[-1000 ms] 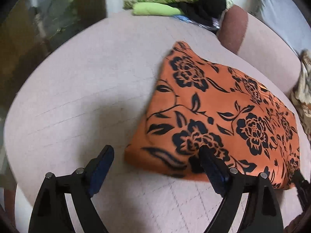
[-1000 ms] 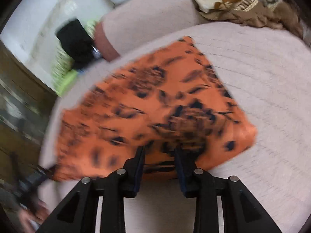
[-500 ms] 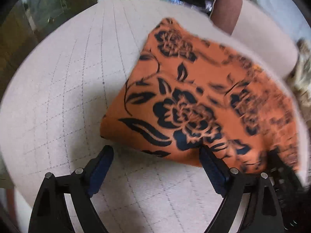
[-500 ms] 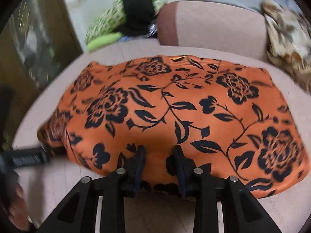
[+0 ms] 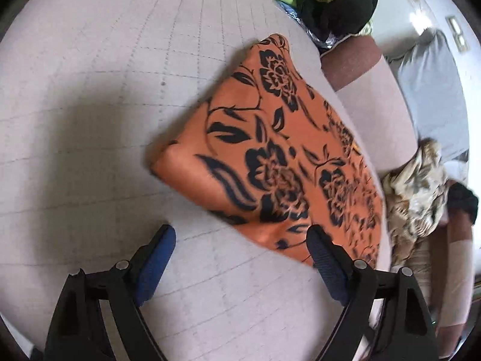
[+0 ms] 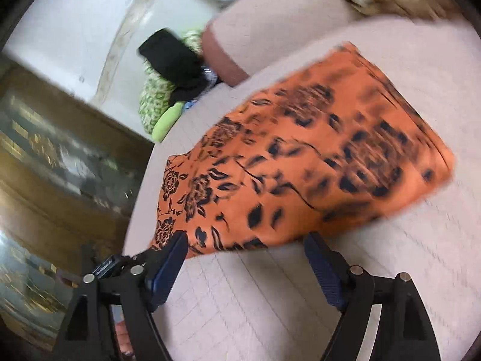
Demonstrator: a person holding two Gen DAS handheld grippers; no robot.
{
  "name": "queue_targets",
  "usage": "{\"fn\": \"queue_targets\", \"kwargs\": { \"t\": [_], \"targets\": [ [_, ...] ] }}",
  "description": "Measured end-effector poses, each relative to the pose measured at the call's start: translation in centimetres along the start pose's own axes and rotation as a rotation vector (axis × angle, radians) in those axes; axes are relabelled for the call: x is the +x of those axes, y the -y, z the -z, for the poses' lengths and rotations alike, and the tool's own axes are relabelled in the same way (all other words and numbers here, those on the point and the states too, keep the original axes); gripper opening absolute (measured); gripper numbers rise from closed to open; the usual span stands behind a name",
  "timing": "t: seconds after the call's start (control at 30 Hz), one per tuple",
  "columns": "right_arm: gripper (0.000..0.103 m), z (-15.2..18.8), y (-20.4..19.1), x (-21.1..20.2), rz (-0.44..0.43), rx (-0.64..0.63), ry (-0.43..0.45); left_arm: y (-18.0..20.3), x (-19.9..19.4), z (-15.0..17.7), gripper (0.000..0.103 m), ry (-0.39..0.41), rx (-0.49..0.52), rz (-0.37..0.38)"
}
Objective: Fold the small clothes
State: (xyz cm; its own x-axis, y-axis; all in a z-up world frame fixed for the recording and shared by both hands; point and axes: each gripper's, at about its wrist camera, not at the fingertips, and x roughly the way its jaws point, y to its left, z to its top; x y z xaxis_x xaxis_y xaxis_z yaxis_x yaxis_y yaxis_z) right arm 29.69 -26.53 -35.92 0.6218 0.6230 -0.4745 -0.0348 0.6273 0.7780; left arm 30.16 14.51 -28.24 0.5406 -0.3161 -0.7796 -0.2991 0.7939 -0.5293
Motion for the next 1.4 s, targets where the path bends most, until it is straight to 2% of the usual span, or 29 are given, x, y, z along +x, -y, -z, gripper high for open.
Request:
{"fn": "queue_targets", "kwargs": {
  "t": [0.03,0.07,0.1,0.13,0.2,0.27,0.33,0.4,0.47,0.53,0.6,0.63,0.67,0.7,0.73,0.8,0.87,0.93,1.07,1.27,1.33,1.37,1.4],
  "targets": [
    [0.083,0.4,1.5,-0.4,-0.017,0.073,0.003,0.1,0.2,-0.2,0.084,0.011,-0.012,0.009],
    [0.083,0.6,2.9,-0.6,-0.033,0.144,0.004,0.1,0.3,-0.4,0.071,0.027,-0.029,0.026],
    [0.083,0.9,4.4,-0.6,-0.047,0.222,0.004,0.2,0.4,-0.7,0.063,0.031,-0.044,0.052],
    [0.082,1.2,5.8,-0.6,-0.054,0.296,0.01,0.1,1.0,-1.1,0.061,0.022,-0.067,0.074],
    [0.081,0.7,8.4,-0.5,-0.058,0.393,0.048,-0.2,2.1,-2.1,0.061,0.029,-0.114,0.101],
    [0.081,-0.1,10.1,-0.5,-0.103,0.482,0.136,-0.1,2.4,-2.5,0.062,0.056,-0.152,0.136],
    [0.082,-1.3,11.0,-0.1,-0.11,0.543,0.206,-0.3,2.8,-3.1,0.066,0.065,-0.187,0.18],
    [0.089,-2.4,11.4,0.9,-0.101,0.586,0.249,-0.4,3.8,-4.0,0.066,0.073,-0.217,0.22],
    [0.103,-3.1,11.1,1.3,-0.103,0.61,0.301,-0.6,4.0,-4.5,0.066,0.076,-0.234,0.251],
    [0.103,-3.8,10.1,1.7,-0.059,0.596,0.354,-0.6,4.0,-4.9,0.066,0.077,-0.223,0.248],
    [0.102,-4.4,9.2,2.5,0.008,0.52,0.353,-0.1,4.2,-5.1,0.057,0.087,-0.199,0.223],
    [0.089,-4.4,8.6,2.6,0.047,0.475,0.362,-0.3,4.2,-5.1,0.038,0.087,-0.183,0.194],
    [0.053,-4.4,8.1,2.6,0.098,0.436,0.371,-0.4,4.3,-5.2,0.033,0.084,-0.176,0.17],
    [0.026,-4.5,8.0,2.8,0.129,0.413,0.361,-0.7,4.3,-5.2,0.032,0.082,-0.184,0.175],
    [0.019,-4.7,8.6,3.3,0.153,0.418,0.316,-0.8,4.3,-5.1,0.029,0.087,-0.192,0.179],
    [0.018,-5.0,9.6,3.5,0.118,0.464,0.291,-0.2,4.0,-4.9,0.027,0.103,-0.149,0.137],
    [0.018,-5.5,8.7,3.1,0.163,0.389,0.293,0.4,3.5,-4.6,0.025,0.124,-0.119,0.119],
    [0.018,-5.4,7.3,2.6,0.172,0.314,0.325,0.6,3.1,-4.5,0.024,0.133,-0.114,0.131],
    [0.017,-4.8,6.2,0.2,0.136,0.271,0.355,0.2,1.4,-3.1,0.023,0.116,-0.107,0.175],
    [0.017,-0.1,3.6,-6.7,0.167,0.174,0.371,-2.4,-3.2,3.1,0.024,0.051,-0.083,0.214],
    [0.018,2.9,4.3,-9.8,0.196,0.138,0.365,-3.9,-3.5,5.4,0.027,0.027,-0.066,0.169],
    [0.022,4.1,4.8,-10.2,0.213,0.122,0.335,-4.8,-3.0,6.2,0.032,0.01,-0.072,0.133],
    [0.022,5.3,5.6,-9.9,0.248,0.112,0.258,-5.6,-2.5,6.5,0.032,0.004,-0.091,0.151]
  ]
}}
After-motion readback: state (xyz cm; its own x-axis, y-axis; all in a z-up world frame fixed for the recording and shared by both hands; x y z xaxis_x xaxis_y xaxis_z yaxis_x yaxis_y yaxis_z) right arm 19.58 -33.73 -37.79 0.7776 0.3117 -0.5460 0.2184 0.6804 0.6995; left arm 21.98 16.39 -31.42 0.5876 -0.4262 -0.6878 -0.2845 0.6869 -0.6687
